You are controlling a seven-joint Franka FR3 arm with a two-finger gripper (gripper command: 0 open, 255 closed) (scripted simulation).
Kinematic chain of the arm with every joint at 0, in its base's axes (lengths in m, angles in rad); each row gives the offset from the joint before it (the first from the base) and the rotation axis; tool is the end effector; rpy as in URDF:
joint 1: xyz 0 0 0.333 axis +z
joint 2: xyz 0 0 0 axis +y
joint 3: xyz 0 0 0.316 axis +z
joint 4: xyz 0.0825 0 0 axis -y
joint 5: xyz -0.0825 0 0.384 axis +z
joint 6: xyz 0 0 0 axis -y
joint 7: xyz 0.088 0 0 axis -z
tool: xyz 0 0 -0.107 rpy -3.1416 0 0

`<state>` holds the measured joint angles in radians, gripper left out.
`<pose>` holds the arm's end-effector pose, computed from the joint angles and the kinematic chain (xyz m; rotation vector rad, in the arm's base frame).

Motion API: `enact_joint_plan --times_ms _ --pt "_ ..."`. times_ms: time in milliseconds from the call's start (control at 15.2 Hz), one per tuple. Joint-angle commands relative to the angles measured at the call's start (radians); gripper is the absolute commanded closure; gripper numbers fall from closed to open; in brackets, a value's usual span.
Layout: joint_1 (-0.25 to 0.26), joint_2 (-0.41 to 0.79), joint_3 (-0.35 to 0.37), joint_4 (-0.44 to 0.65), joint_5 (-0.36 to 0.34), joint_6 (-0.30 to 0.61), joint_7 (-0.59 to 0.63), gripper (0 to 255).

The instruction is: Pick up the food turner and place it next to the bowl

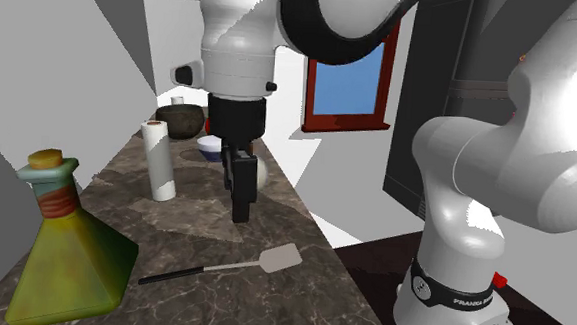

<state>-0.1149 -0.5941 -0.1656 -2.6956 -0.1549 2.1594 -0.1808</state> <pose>0.3444 -0.1030 0.4133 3.0911 0.0131 0.0704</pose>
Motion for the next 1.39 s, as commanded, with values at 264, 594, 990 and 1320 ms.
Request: enact_joint_plan --times_ms 264,594,990,1320 --pt "-0.021 0.195 -0.096 -0.051 0.008 0.258 -0.058 0" --pt "-0.007 0.351 -0.155 -0.051 0.060 0.416 -0.117 0" --pt "0.018 0.461 -0.172 -0.062 0.111 0.534 -0.154 0" --pt "0.017 0.461 -0.171 -0.062 0.111 0.534 -0.154 0"
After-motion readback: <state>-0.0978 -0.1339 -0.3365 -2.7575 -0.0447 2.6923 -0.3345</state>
